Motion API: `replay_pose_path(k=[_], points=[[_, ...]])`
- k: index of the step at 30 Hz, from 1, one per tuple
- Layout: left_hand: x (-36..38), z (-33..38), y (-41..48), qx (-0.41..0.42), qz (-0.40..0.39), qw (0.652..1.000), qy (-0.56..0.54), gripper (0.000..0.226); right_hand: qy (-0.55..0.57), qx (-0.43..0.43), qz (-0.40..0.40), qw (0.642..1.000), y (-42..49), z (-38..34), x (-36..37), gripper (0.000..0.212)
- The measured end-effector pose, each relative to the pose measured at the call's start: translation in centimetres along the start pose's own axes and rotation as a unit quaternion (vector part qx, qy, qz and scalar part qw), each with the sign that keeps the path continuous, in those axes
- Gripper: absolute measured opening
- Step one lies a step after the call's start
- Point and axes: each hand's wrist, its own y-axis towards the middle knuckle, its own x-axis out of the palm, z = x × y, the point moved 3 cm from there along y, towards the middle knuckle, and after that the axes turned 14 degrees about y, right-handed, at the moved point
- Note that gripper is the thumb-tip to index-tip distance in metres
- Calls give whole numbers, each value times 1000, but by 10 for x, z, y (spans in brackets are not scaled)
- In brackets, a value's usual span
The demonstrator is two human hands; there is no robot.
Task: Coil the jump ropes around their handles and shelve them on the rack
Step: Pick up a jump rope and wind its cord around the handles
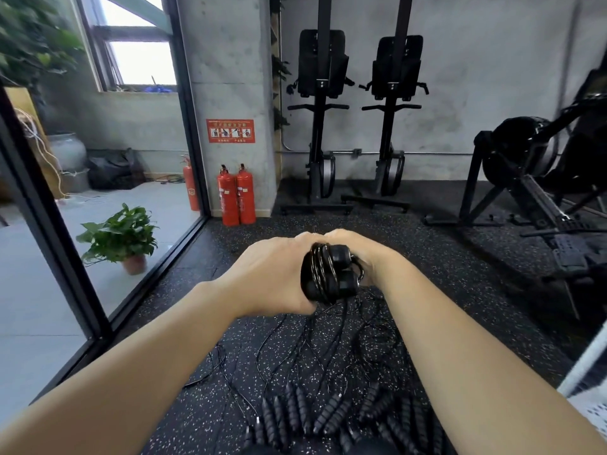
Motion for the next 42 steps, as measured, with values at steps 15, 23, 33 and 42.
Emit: replay_pose_path(k=[15,23,33,42], points=[[19,-30,1,-251,-23,941,-227,44,45,-104,162,980,-5,51,22,38],[38,-31,8,-272,-44,952,-130,51,101,-142,127,976,-2,59,14,35],[93,-21,13,-349,-67,933,-65,65,114,-161,166,966,37,97,-11,51],[158,-27,13,-407,-69,906,-91,33,87,-113,157,977,69,132,-30,39]])
